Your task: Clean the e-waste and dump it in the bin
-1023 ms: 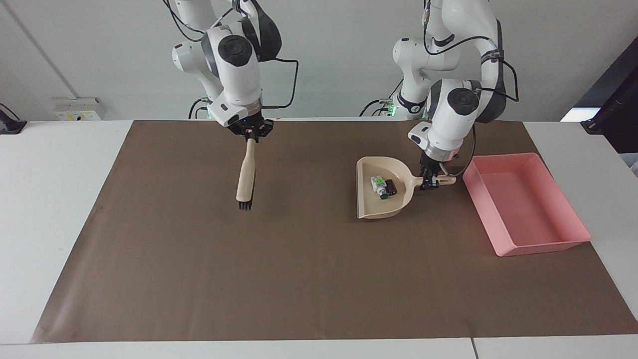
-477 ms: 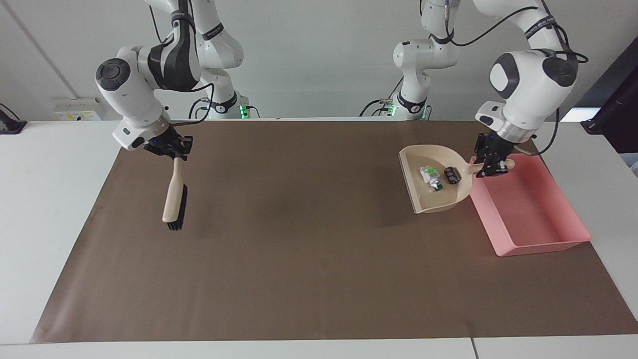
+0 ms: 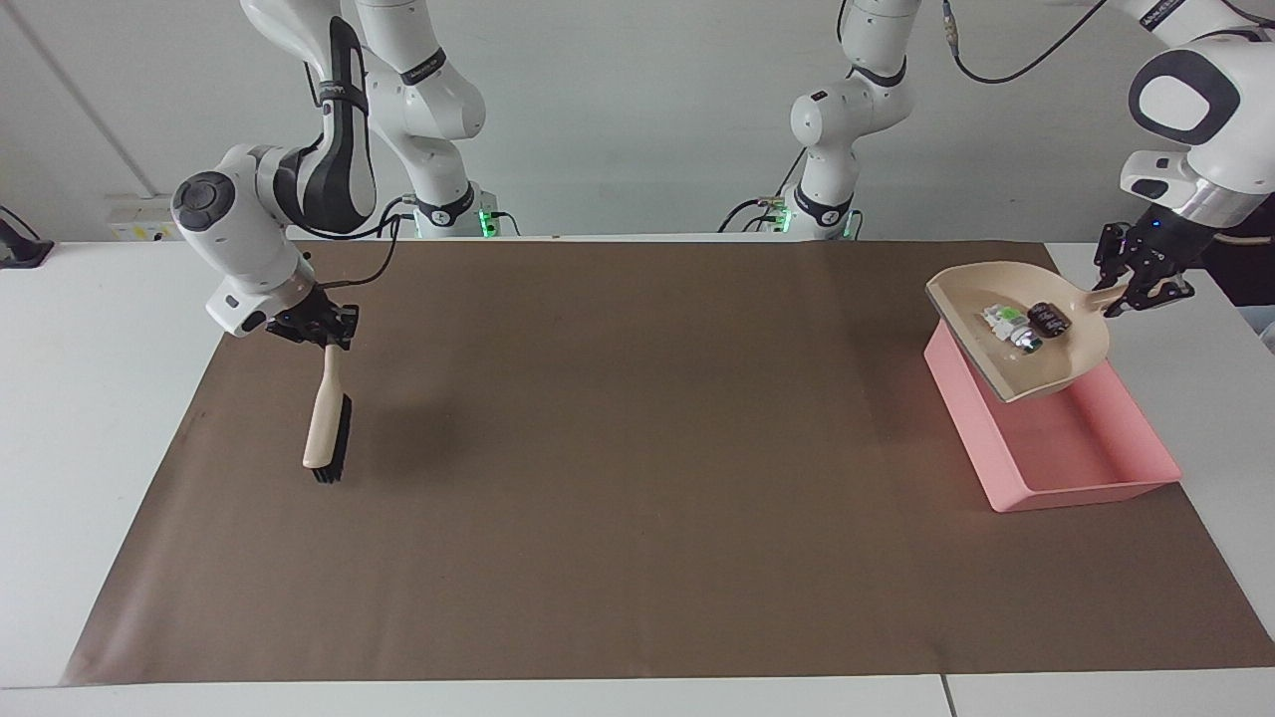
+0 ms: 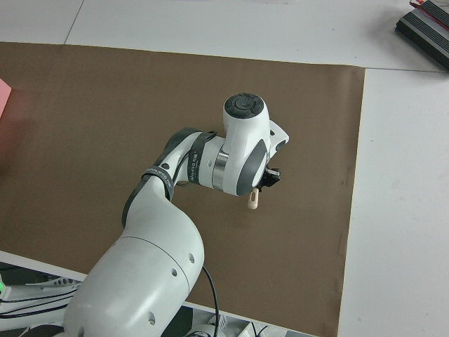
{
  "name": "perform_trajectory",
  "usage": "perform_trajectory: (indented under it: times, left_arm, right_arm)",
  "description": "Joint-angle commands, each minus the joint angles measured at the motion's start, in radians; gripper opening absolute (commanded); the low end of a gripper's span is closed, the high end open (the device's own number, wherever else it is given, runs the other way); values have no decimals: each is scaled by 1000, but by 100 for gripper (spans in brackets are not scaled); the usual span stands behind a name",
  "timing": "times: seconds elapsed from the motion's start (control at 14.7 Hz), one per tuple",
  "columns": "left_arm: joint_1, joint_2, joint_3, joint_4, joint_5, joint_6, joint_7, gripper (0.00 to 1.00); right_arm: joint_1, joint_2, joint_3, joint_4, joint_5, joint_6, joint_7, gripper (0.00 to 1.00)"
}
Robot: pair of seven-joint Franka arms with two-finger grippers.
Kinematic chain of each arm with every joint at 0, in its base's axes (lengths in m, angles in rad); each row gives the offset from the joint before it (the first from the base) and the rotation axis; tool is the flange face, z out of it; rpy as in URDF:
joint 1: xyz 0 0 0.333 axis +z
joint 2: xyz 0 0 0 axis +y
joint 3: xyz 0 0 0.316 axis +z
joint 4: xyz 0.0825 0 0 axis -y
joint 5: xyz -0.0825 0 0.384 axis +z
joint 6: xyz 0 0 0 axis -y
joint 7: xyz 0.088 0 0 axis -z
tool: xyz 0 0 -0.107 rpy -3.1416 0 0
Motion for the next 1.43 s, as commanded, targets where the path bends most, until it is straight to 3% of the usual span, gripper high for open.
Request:
perform_trajectory:
  times: [0.0,0.14,0.48,0.61,0.68,0.82,0.89,1.16,1.36]
  left_arm:
    - [45,64,-13,94,106,25,42,0]
    - [35,89,-13,119,211,53,36,0]
    - [-5,89,-17,57,445,111,-96,0]
    - [-34,88,-17,15,516,130,-160,0]
    - [-50,89,-17,6,548,125,-171,0]
    - [-60,82,-17,-16,619,114,-188,0]
    - [-60,80,-17,-16,622,99,-197,0]
    - [-103,57,-22,33,625,-33,-194,0]
    - [-146,-7,-37,52,615,-120,-182,0]
  right_arm:
    - [-22,-7,16,-43,-12,47,36,0]
    - [-21,-10,16,-55,-12,50,46,0]
    - [-21,-22,16,-84,-14,61,34,2]
    - [-21,-22,16,-90,-13,66,34,17]
    - [-21,-24,16,-92,-14,76,37,27]
    - [-22,-24,16,-95,-14,80,34,68]
    - [-21,-22,16,-90,-14,78,34,100]
    - [-8,-8,18,31,-14,-15,40,100]
    - [-8,-27,21,115,-14,-49,40,100]
